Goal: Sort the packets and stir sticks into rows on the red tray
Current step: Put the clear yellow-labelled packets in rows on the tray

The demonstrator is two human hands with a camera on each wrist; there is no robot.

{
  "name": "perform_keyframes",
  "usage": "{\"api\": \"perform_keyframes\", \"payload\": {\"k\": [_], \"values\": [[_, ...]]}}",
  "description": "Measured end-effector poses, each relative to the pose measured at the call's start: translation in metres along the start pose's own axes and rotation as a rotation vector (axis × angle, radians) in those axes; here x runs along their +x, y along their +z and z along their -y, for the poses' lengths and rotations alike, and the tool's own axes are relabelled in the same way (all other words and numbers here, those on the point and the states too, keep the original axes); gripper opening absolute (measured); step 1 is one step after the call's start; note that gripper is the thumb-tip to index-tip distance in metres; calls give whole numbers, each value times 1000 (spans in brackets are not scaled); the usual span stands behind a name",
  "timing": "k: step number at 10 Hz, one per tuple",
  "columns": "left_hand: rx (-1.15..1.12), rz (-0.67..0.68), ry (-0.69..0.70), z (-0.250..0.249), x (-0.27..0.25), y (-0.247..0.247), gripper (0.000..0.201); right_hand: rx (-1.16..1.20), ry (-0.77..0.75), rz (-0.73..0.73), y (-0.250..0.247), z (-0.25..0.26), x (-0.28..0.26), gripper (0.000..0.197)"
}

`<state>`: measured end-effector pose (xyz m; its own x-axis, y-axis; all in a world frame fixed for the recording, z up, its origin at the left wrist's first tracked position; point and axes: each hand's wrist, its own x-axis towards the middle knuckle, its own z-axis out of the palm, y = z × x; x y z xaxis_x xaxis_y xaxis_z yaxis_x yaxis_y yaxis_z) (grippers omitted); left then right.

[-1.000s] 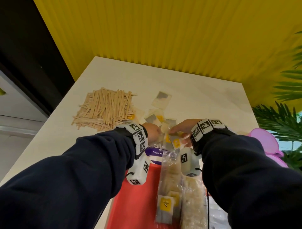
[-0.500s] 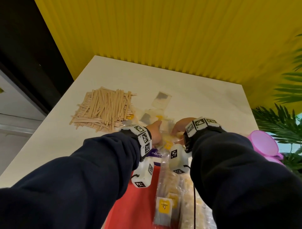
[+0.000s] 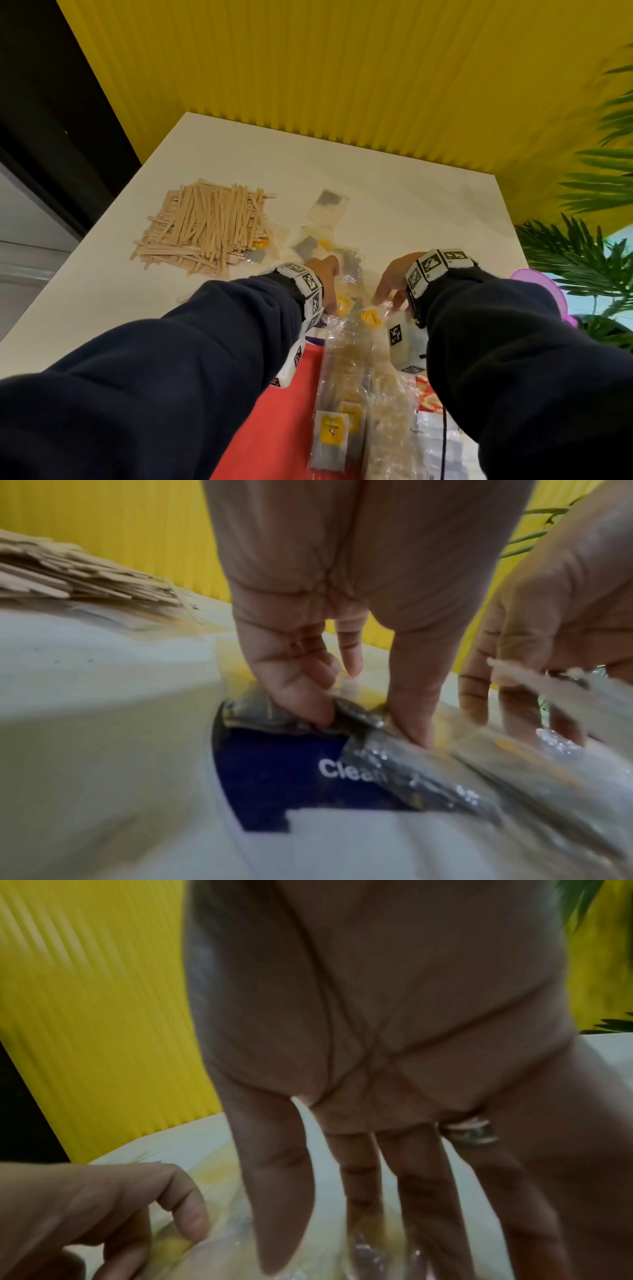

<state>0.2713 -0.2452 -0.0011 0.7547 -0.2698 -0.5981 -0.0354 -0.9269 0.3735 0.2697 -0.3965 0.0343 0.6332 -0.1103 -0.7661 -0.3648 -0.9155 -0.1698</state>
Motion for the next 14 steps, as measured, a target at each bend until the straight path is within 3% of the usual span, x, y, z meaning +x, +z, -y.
{"api": "perform_keyframes", "payload": {"k": [1,2,3,5,7,8,9,10,11,13,14], "values": [[-10,-33,27,3,4,5,60,-64,10,85,5,11,-2,27],[-16,-38,28,5,5,6,54,-42,3,59,1,21,-11,16],[-59,-10,41,10,8,4,48,130,-7,10,0,11,11,24],[-94,-60,7,18,6,-4,62,270,-37,-122,-7,14,25,21],[32,-133,-4,22,6,-5,84,90,-109,-110,2,32,21,27],[56,-120,15,22,9,-3,78,-105,-156,-136,5,39,19,14],[41,-107,2,23,11,-4,81,-191,-174,-199,9,43,14,34],[-7,-85,-44,21,10,-5,95,-226,-182,-189,7,50,9,37],[58,-112,-92,18,7,-4,94,-183,-170,-163,3,55,6,39],[103,-153,-25,18,10,-1,91,-57,-145,-140,4,55,8,35],[-11,-156,8,18,7,0,97,2,-126,-123,0,53,12,33]]}}
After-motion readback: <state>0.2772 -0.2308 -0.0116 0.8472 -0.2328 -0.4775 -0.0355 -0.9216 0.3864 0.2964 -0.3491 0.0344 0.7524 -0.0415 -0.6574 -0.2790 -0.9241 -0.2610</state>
